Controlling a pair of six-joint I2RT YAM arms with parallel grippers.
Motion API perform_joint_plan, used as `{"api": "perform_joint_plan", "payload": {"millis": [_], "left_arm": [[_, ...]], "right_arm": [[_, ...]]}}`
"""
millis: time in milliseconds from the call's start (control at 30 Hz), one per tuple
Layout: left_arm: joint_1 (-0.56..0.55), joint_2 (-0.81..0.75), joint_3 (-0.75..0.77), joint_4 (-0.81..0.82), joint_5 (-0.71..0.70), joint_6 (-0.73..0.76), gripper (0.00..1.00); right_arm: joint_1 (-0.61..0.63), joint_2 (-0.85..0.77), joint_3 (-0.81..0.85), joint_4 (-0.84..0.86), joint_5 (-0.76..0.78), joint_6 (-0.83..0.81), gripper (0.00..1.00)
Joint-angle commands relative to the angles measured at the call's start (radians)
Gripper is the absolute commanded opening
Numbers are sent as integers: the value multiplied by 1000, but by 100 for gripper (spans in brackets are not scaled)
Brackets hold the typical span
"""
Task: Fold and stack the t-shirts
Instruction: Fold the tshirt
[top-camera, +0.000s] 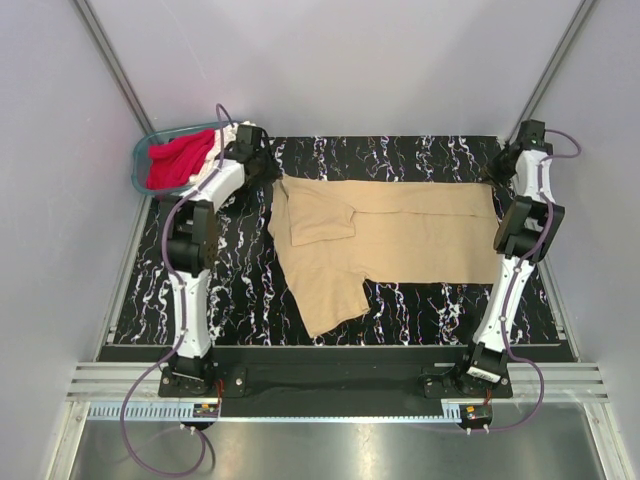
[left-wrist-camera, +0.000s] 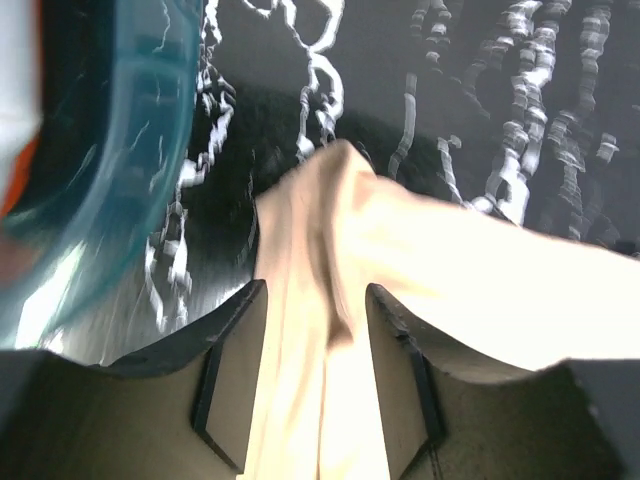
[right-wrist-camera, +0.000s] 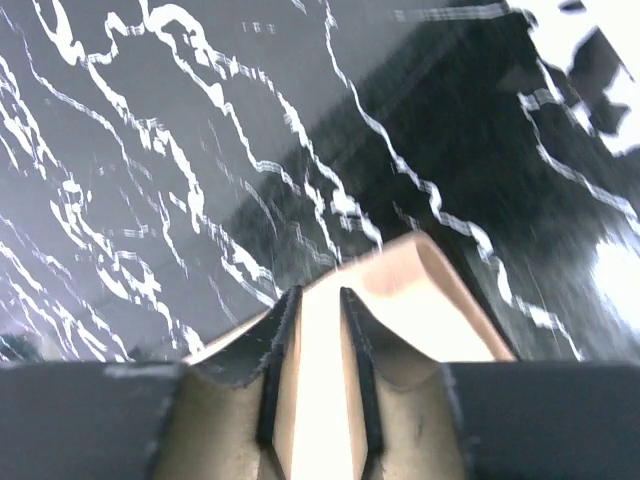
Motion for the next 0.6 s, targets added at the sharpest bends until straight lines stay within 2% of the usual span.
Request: {"api": "perform_joint_plan", "payload": {"millis": [0,167,233,267,433,567], "left_arm": [[-23,-228,-82,12,-37,46,49],[-56,-517,-353,-19,-68,59,50],[-70,-605,-442,-38,-21,43,50],[-78,-690,-539,-45,10,31,50],[-144,-898,-843,-46,137,-64,48],[-205,-988,-978,-20,236,-171,48]], "right_arm": [[-3,-170,-5,-87,34,9,30],[14,-315,-146,-141,-1,-2,45],[40,-401,-248,-138,-7,-25,49],[50,-429,-287,-132,-12,-29,52],[145,-653,-609,-42,-82,-40,59],[236,-844,-898,37,-134,-43,63]]}}
